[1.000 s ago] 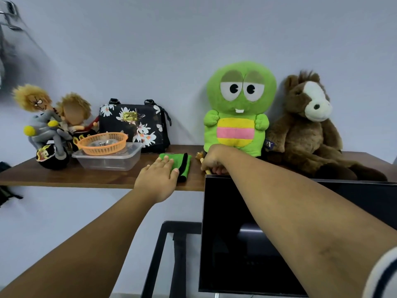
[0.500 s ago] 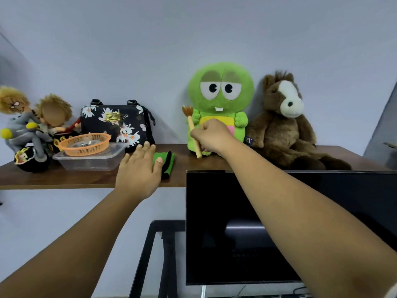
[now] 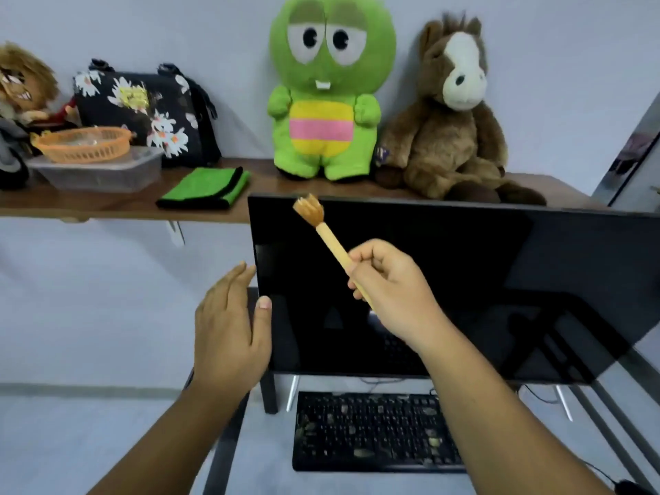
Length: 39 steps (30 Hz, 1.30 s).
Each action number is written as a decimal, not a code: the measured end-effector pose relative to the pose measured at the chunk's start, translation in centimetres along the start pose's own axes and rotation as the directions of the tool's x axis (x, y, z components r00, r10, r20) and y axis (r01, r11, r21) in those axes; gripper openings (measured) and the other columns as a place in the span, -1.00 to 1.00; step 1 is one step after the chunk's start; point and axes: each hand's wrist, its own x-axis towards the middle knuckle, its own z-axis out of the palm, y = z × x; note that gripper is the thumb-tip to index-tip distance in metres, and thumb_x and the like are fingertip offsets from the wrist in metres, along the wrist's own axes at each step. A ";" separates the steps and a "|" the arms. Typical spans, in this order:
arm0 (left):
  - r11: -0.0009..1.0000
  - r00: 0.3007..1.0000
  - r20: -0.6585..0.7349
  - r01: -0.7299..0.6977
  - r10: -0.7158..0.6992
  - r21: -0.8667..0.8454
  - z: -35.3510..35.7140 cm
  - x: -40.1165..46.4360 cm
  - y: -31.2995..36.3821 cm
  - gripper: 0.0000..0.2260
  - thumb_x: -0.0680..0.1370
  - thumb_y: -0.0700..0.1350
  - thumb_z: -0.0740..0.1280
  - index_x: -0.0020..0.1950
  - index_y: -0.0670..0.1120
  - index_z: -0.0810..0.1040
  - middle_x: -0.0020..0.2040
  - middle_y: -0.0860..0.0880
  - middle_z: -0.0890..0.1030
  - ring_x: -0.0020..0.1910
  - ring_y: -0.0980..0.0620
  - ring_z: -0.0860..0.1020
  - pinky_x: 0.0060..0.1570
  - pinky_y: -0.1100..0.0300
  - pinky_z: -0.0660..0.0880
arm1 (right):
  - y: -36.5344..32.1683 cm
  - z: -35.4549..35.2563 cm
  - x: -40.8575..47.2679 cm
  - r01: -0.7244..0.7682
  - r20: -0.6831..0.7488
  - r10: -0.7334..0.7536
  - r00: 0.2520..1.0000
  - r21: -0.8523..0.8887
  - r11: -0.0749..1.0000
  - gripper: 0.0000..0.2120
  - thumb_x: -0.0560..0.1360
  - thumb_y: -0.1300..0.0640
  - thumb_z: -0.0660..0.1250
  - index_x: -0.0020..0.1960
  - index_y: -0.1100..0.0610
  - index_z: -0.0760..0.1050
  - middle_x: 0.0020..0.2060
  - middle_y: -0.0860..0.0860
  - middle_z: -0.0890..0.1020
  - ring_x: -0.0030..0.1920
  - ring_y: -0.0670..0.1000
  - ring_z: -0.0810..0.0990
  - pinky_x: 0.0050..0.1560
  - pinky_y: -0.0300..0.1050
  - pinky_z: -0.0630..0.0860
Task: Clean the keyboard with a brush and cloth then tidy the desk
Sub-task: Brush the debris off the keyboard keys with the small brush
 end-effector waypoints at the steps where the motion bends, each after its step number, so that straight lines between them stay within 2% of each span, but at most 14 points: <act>1: 1.000 1.000 0.013 0.028 -0.028 -0.008 0.9 -1.3 0.0 -0.51 0.59 0.10 0.01 0.45 -0.08 0.34 0.44 -0.02 0.39 0.43 -0.02 0.30 0.40 0.03 0.21 | 1.5 -0.2 -1.0 -0.029 0.017 0.029 0.999 0.005 1.000 -0.94 0.54 0.16 0.30 -0.10 0.08 0.53 -0.28 0.07 0.56 -0.28 -0.07 0.56 -0.08 0.02 0.56; 4: 0.995 0.990 0.101 0.104 -0.103 -0.007 3.6 -5.2 -0.3 -0.54 0.59 0.09 0.02 0.42 -0.08 0.37 0.38 -0.01 0.44 0.38 -0.02 0.36 0.37 -0.02 0.28 | 5.5 -0.7 -3.6 -0.131 0.027 0.130 0.991 0.022 0.991 -0.93 0.56 0.18 0.31 -0.05 0.06 0.56 -0.18 0.17 0.57 -0.26 -0.08 0.59 -0.08 -0.05 0.58; 7: 0.987 0.967 0.203 0.158 -0.156 0.007 6.4 -8.5 -1.4 -0.56 0.60 0.05 0.02 0.38 -0.09 0.41 0.31 -0.05 0.51 0.31 -0.06 0.44 0.31 -0.06 0.37 | 9.3 -0.7 -5.9 -0.223 0.001 0.224 0.975 0.068 0.972 -0.90 0.53 0.19 0.37 -0.06 0.01 0.62 -0.25 0.09 0.55 -0.29 0.00 0.63 -0.11 0.01 0.63; 9: 0.978 0.938 0.276 0.202 -0.208 0.050 8.0 -10.2 -2.5 -0.56 0.60 0.02 0.01 0.38 -0.11 0.42 0.33 -0.06 0.51 0.31 -0.07 0.45 0.33 -0.05 0.37 | 11.6 -0.6 -7.2 -0.277 -0.043 0.282 0.958 0.097 0.956 -0.90 0.51 0.19 0.40 -0.11 0.01 0.64 -0.29 0.14 0.56 -0.33 0.05 0.63 -0.21 -0.01 0.63; 11: 0.966 0.897 0.358 0.229 -0.258 0.123 9.5 -11.8 -3.5 -0.52 0.58 0.03 -0.01 0.40 -0.12 0.41 0.37 -0.08 0.48 0.35 -0.07 0.43 0.36 0.00 0.32 | 13.7 -0.4 -8.3 -0.326 -0.089 0.339 0.937 0.134 0.936 -0.93 0.48 0.17 0.45 -0.15 0.03 0.66 -0.33 0.17 0.57 -0.40 0.03 0.58 -0.34 -0.14 0.54; 14: 0.948 0.791 0.526 0.225 -0.313 0.225 11.3 -13.9 -5.4 -0.45 0.57 0.07 -0.07 0.51 -0.08 0.27 0.51 -0.04 0.31 0.50 -0.02 0.24 0.47 0.03 0.18 | 16.8 0.3 -9.6 -0.408 -0.169 0.447 0.879 0.220 0.886 -0.96 0.43 0.15 0.50 -0.16 0.11 0.68 -0.39 0.10 0.60 -0.45 0.02 0.54 -0.37 -0.17 0.50; 17: 0.924 0.655 0.657 0.201 -0.374 0.325 12.4 -15.5 -7.5 -0.50 0.65 0.02 -0.03 0.59 -0.04 0.03 0.60 0.01 0.05 0.57 0.03 0.01 0.52 0.07 0.03 | 19.6 1.6 -10.2 -0.451 -0.188 0.525 0.830 0.328 0.830 -0.94 0.45 0.26 0.47 -0.07 0.19 0.65 -0.30 0.09 0.68 -0.37 0.05 0.62 -0.31 -0.17 0.58; 22: 0.912 0.495 0.772 0.119 -0.398 0.394 13.3 -16.5 -10.0 -0.44 0.66 0.01 -0.02 0.59 -0.07 -0.17 0.59 -0.01 -0.19 0.57 0.04 -0.18 0.52 0.08 -0.11 | 22.5 4.5 -9.5 -0.450 -0.271 0.534 0.801 0.315 0.836 -0.93 0.56 0.19 0.34 -0.05 0.21 0.55 -0.27 0.15 0.66 -0.32 0.04 0.68 -0.24 -0.12 0.64; 25: 0.915 0.423 0.818 0.077 -0.389 0.395 13.8 -16.9 -10.4 -0.42 0.66 0.04 -0.01 0.58 -0.07 -0.24 0.57 -0.01 -0.28 0.55 0.02 -0.25 0.51 0.05 -0.15 | 23.2 6.8 -8.6 -0.440 -0.270 0.512 0.815 0.285 0.851 -0.89 0.57 0.16 0.32 -0.08 0.19 0.49 -0.26 0.18 0.66 -0.28 0.07 0.70 -0.23 -0.10 0.64; 29: 0.908 0.400 0.836 -0.020 -0.377 0.419 14.2 -17.7 -10.9 -0.37 0.65 0.08 0.00 0.55 -0.07 -0.33 0.53 -0.01 -0.39 0.53 -0.01 -0.31 0.51 0.03 -0.17 | 24.1 9.5 -7.8 -0.445 -0.188 0.482 0.856 0.205 0.871 -0.89 0.58 0.14 0.31 -0.08 0.17 0.48 -0.25 0.12 0.66 -0.28 0.01 0.70 -0.21 -0.10 0.64; 32: 0.910 0.393 0.845 -0.046 -0.363 0.413 14.1 -17.8 -11.4 -0.36 0.65 0.11 -0.02 0.55 -0.07 -0.34 0.52 0.00 -0.40 0.53 0.00 -0.32 0.50 0.04 -0.17 | 25.1 10.2 -8.3 -0.414 -0.238 0.390 0.889 -0.058 0.908 -0.91 0.59 0.10 0.28 -0.10 0.05 0.45 -0.31 0.05 0.65 -0.33 0.03 0.66 -0.27 0.08 0.61; 35: 0.907 0.384 0.849 -0.059 -0.365 0.416 14.1 -17.8 -11.4 -0.36 0.65 0.11 -0.03 0.54 -0.07 -0.35 0.52 0.00 -0.41 0.53 0.00 -0.32 0.51 0.05 -0.16 | 25.0 10.4 -9.1 -0.356 -0.378 0.293 0.878 -0.109 0.928 -0.88 0.59 0.14 0.26 -0.13 0.04 0.42 -0.37 -0.06 0.63 -0.37 -0.02 0.59 -0.34 -0.07 0.53; 37: 0.905 0.386 0.847 -0.064 -0.366 0.420 14.2 -17.8 -11.4 -0.36 0.65 0.11 -0.03 0.54 -0.08 -0.35 0.52 -0.01 -0.41 0.53 0.00 -0.32 0.50 0.05 -0.17 | 24.5 11.0 -9.6 -0.316 -0.296 0.282 0.913 -0.074 0.946 -0.92 0.59 0.12 0.28 -0.09 0.06 0.46 -0.35 -0.04 0.64 -0.35 -0.01 0.61 -0.34 -0.09 0.53; 39: 0.905 0.392 0.846 -0.070 -0.361 0.419 14.2 -17.8 -11.4 -0.36 0.65 0.11 -0.03 0.54 -0.08 -0.35 0.52 -0.01 -0.41 0.53 0.00 -0.32 0.50 0.05 -0.17 | 24.5 11.2 -10.1 -0.284 -0.267 0.241 0.933 -0.137 0.949 -0.92 0.58 0.17 0.28 -0.09 0.11 0.47 -0.40 -0.08 0.59 -0.42 -0.08 0.56 -0.46 -0.18 0.44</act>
